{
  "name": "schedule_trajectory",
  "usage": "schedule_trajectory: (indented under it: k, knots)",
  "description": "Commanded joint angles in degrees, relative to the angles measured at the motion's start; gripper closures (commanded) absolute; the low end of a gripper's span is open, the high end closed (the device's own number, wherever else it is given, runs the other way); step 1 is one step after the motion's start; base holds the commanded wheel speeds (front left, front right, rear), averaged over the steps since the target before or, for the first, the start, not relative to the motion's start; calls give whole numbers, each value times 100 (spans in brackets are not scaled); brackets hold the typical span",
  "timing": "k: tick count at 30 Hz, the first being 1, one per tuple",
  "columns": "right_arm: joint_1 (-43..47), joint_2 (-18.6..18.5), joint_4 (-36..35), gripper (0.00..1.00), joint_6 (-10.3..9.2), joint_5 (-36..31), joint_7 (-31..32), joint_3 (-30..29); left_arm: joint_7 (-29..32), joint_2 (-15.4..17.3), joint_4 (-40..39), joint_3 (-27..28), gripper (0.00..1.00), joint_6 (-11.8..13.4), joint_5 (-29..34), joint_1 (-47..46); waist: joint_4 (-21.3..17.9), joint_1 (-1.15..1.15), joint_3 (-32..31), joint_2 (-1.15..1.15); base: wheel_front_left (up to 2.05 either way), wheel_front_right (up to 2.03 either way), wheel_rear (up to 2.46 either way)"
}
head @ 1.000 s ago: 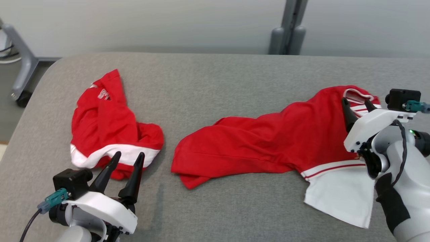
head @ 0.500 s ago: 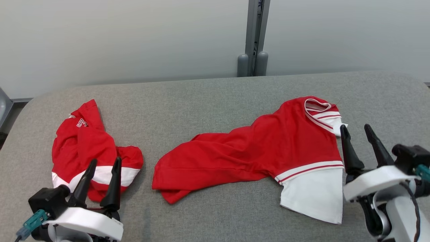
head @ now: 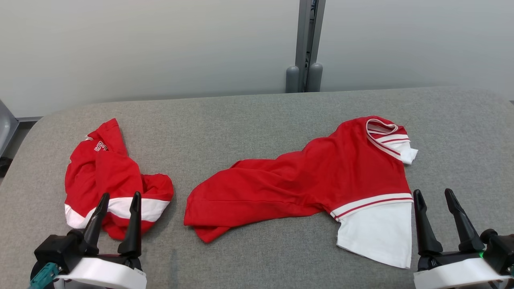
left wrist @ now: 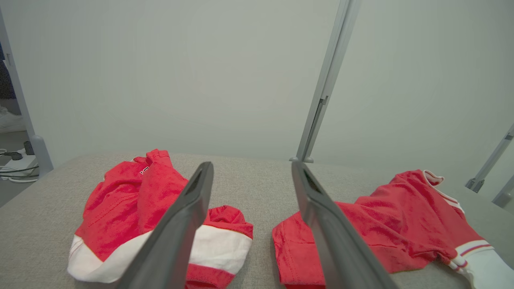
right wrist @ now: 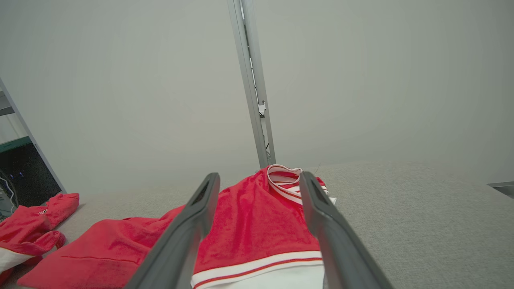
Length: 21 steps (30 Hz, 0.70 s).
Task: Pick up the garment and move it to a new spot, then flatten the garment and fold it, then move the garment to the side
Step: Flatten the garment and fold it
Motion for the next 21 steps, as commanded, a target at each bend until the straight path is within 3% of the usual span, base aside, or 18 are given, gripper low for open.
schedule_trajectory:
  k: [1,13,21]
  knots:
    - [21,-11,-58,0,1,-53,-28,-36,0,-30,20,69,0,-41,79,26,2,0,1,0,0,0,0]
    - [69,96,-62,0,1,-181,-29,-73,-2,-405,249,338,0,-357,481,78,9,0,-10,0,0,0,0]
    - [32,77,388,0,1,-166,41,-141,340,-542,542,106,0,-696,232,-124,16,0,68,0,0,0,0]
